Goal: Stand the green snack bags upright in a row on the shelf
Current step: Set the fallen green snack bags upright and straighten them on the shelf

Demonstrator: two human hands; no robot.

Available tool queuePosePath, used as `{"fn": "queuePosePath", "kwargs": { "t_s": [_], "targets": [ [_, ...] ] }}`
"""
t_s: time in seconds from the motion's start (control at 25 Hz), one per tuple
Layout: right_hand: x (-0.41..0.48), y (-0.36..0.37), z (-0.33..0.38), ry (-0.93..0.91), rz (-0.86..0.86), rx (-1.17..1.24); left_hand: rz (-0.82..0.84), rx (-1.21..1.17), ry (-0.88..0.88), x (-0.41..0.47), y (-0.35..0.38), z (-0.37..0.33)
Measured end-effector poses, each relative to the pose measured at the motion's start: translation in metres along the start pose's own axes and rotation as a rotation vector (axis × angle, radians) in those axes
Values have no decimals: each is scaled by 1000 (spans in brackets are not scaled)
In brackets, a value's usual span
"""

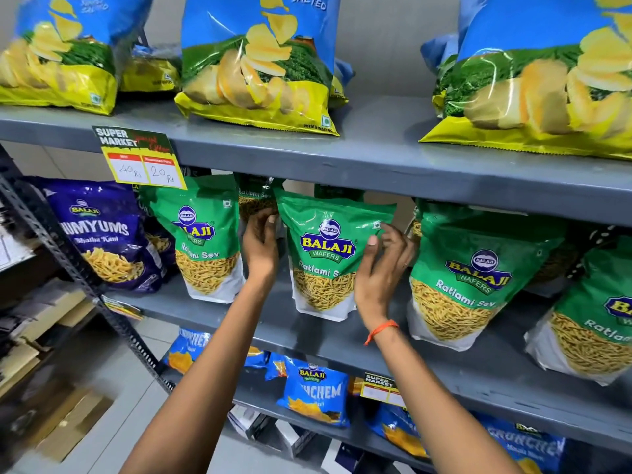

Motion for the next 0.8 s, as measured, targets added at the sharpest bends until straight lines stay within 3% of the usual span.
{"fn": "queuePosePath", "kwargs": {
  "t_s": [0.16,0.28,0.48,0.6,0.8],
  "targets": [
    [-36,40,35,-215,200,-16,-103,10,50,-22,-31,2],
    [-59,75,44,-268,339,-11,-180,46,-9,-30,-60,13],
    [-85,130,36,-215,497,17,-360,119,-64,-25,-123,33],
    [-101,170,13,-79,660,13,-478,157,-90,-3,-164,41],
    [-95,218,-2,116,722,-19,-337,257,-133,69,-189,35]
  ]
}}
Point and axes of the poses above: each hand's wrist, its own x-axis towards the middle knuckle, its own y-axis out of the palm, z = x × y, the point moved 7 cm from there along x, towards the middle knuckle, and after that the axes turned 2 degrees about -x, right-handed, at the moved point
